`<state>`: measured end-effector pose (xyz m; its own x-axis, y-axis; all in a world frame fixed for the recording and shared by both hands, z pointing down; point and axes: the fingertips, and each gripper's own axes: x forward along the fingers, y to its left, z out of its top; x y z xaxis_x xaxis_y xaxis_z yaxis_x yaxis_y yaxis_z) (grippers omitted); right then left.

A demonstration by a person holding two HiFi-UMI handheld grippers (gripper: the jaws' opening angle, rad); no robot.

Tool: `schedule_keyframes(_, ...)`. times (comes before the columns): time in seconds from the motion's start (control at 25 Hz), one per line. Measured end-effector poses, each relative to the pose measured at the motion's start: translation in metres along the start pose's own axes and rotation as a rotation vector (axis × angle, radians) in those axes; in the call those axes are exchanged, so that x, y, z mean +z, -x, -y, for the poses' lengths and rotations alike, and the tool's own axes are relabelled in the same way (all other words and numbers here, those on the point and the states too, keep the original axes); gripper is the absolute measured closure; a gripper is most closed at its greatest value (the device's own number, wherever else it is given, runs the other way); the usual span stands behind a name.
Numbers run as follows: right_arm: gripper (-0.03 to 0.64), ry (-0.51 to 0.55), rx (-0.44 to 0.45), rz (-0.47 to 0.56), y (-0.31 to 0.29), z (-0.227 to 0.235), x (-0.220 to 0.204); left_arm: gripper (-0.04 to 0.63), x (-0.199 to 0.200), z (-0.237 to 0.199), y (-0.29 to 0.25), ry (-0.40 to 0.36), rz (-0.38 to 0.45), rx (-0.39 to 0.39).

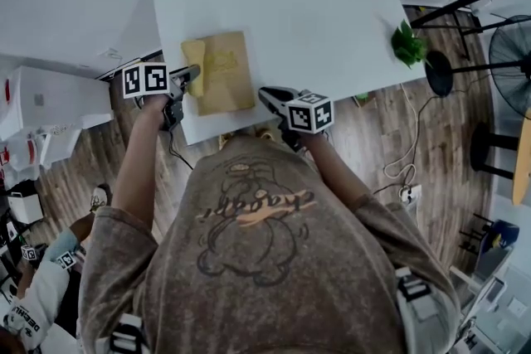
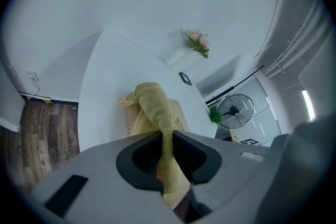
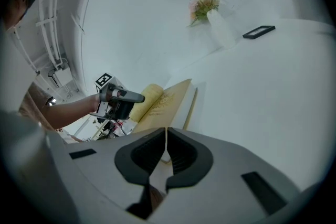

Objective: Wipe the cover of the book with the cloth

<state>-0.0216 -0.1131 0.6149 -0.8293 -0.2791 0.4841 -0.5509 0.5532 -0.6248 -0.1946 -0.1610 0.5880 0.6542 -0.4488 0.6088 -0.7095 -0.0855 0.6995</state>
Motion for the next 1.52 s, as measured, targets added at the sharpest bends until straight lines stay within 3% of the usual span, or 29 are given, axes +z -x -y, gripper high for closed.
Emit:
schedule_keyframes(0.52,0.604,-0.052,-0.052,0.079,0.031,0.012,-0.003,0.543,-0.005,0.027,-0.038,-0.047,-0.085,-0.051)
schedule_keyframes(1.28,0.605,-0.105,-0.130,0.157,0.083,0.029,-0.011,0.543,-0.001,0.063,-0.082,-0.112,-0.132,-0.083)
schedule_keyframes(1.52,0.606,-0.078,-0.142,0.142,0.096,0.038,-0.013,0.543,-0.011,0.073,-0.087,-0.136,-0.146,-0.091)
